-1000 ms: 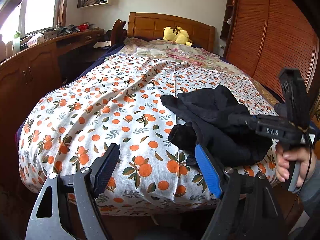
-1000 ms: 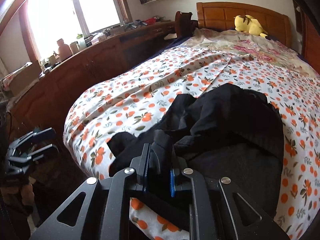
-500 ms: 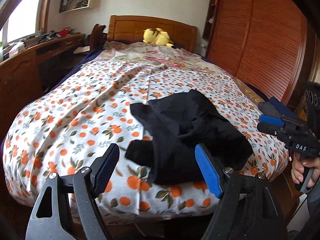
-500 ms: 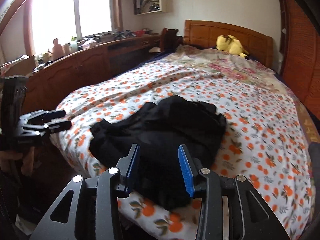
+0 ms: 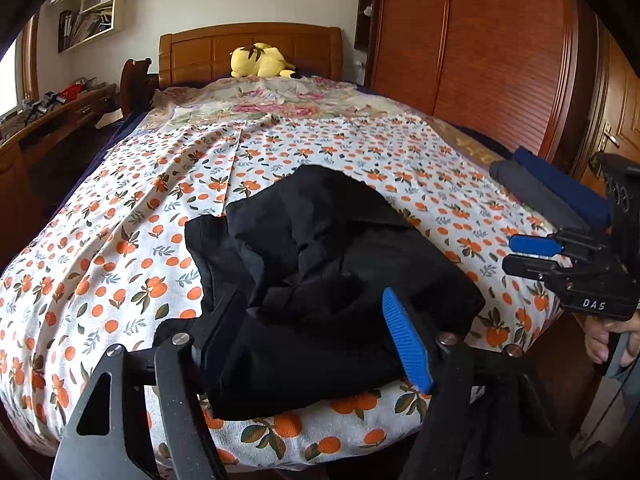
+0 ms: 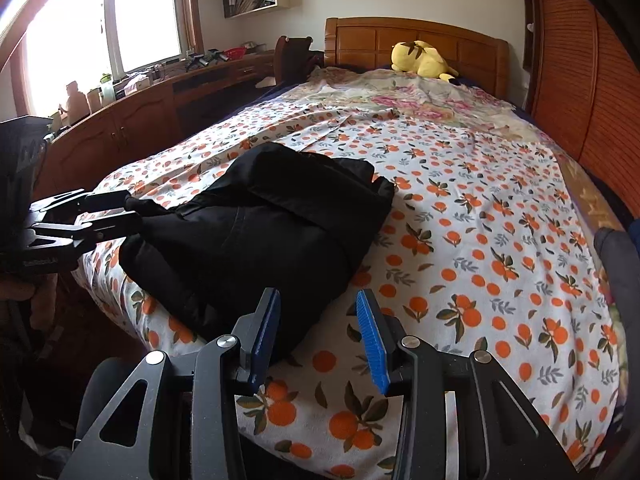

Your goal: Fold large clothes

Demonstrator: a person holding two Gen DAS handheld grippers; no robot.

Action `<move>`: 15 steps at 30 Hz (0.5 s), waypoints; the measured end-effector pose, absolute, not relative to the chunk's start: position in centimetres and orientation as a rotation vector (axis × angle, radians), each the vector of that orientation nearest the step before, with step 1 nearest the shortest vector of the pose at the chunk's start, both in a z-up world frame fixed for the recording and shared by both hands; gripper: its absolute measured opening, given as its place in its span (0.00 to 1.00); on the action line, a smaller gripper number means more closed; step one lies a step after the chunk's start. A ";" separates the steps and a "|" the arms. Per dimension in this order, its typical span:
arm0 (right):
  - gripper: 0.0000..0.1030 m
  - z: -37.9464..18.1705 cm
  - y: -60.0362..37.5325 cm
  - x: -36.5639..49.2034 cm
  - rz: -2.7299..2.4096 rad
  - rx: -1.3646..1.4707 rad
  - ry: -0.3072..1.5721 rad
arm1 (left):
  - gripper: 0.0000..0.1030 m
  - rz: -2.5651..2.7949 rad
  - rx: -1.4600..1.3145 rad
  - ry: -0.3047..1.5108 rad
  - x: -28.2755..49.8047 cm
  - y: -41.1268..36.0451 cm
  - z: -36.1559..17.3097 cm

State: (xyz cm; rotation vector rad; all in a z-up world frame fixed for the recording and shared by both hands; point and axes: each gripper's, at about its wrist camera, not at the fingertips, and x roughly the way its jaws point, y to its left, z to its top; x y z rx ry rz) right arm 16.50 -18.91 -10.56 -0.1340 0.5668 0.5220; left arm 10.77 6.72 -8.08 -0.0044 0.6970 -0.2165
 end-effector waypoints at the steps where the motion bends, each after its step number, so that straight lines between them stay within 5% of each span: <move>1: 0.40 -10.7 -18.9 16.4 0.524 -0.136 0.570 | 0.68 -0.216 -0.003 0.702 10.8 6.6 -8.2; 7: 0.40 -11.0 -18.5 16.4 0.549 -0.117 0.586 | 0.62 -0.210 -0.021 0.731 11.0 7.1 -9.2; 9: 0.40 -11.2 -18.2 16.6 0.564 -0.108 0.591 | 0.53 -0.214 -0.011 0.726 11.0 6.9 -9.2; 12: 0.40 -11.7 -17.9 17.0 0.579 -0.105 0.603 | 0.23 -0.253 0.004 0.724 10.9 6.2 -9.1; 15: 0.40 -11.4 -17.7 17.1 0.586 -0.111 0.600 | 0.14 -0.268 0.026 0.714 10.6 5.8 -8.7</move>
